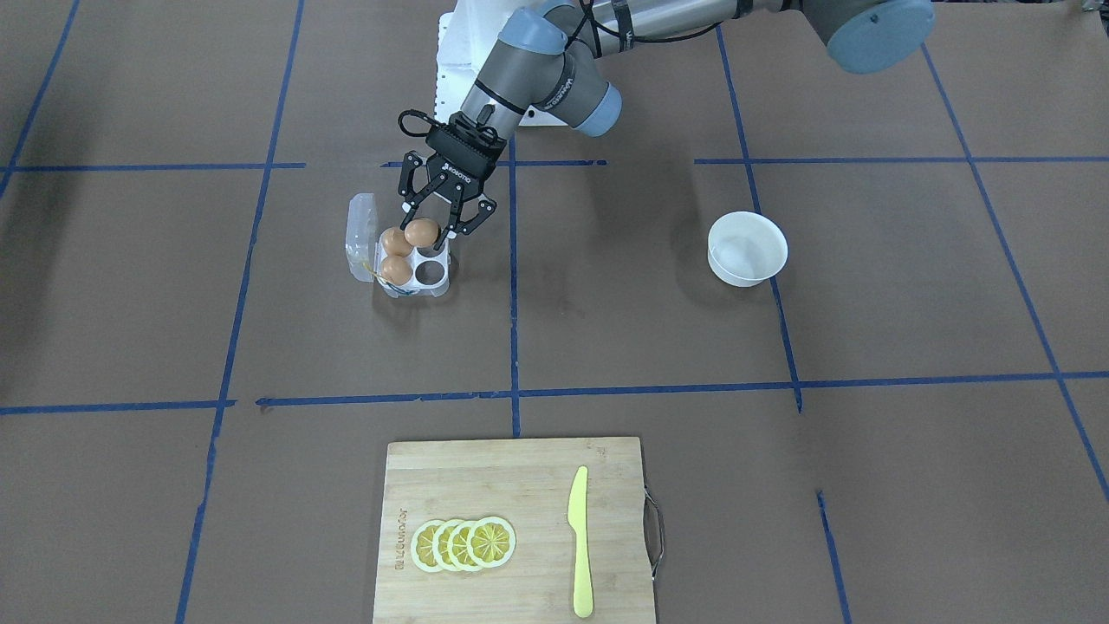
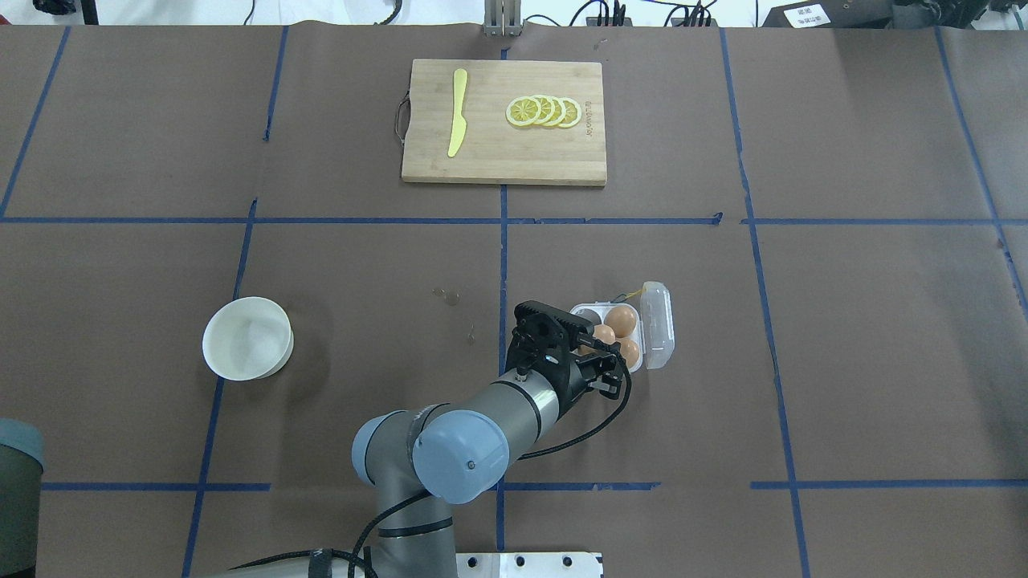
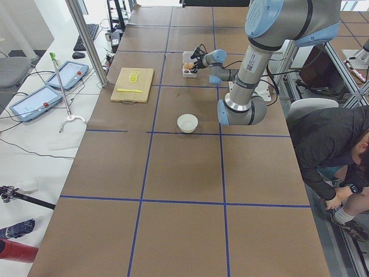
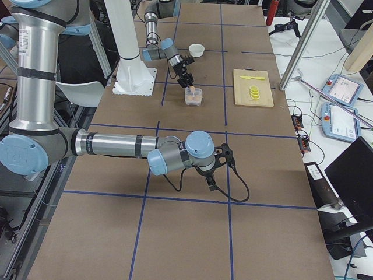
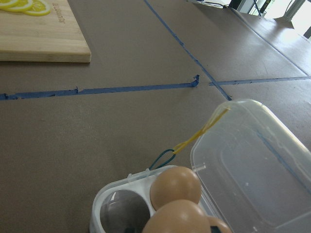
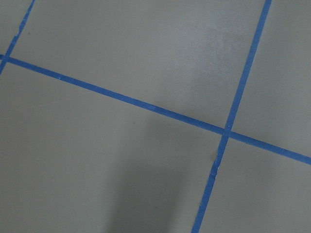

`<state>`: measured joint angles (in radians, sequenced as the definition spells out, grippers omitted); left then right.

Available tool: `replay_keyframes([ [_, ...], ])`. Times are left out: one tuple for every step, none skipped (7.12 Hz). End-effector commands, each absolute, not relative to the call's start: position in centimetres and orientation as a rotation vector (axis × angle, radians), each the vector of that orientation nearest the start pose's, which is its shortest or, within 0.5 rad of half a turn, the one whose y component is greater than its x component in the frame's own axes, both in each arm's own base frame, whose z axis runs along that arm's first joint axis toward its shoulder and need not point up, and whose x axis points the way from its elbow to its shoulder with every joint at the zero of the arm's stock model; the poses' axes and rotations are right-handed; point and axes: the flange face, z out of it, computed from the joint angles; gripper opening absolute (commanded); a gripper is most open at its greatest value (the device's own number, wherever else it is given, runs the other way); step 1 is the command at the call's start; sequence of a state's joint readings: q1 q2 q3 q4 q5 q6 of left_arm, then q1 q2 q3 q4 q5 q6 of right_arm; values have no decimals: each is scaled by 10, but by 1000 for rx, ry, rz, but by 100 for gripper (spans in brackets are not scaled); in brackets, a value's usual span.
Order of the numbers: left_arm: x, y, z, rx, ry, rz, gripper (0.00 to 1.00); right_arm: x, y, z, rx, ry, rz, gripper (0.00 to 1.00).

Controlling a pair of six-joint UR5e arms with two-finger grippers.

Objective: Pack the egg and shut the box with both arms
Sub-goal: 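Lower the egg into the empty carton slot and open the left gripper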

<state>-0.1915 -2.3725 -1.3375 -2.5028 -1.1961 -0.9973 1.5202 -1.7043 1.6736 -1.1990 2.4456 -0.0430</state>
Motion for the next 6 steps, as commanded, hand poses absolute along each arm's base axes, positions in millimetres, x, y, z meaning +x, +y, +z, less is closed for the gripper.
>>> replay_keyframes([
  [690, -306, 153, 828, 1258, 27, 44, 34, -453, 622, 317, -868, -236, 100],
  [689, -306, 153, 830, 1259, 28, 47, 34, -453, 622, 317, -868, -236, 100],
  [689, -305, 152, 830, 1261, 27, 50, 34, -453, 623, 316, -868, -236, 100],
  [689, -306, 153, 830, 1259, 28, 55, 34, -453, 623, 316, -868, -236, 100],
  [689, -305, 152, 830, 1261, 27, 61, 34, -453, 623, 316, -870, -236, 100],
  [689, -305, 152, 830, 1261, 27, 69, 34, -453, 623, 316, -870, -236, 100],
])
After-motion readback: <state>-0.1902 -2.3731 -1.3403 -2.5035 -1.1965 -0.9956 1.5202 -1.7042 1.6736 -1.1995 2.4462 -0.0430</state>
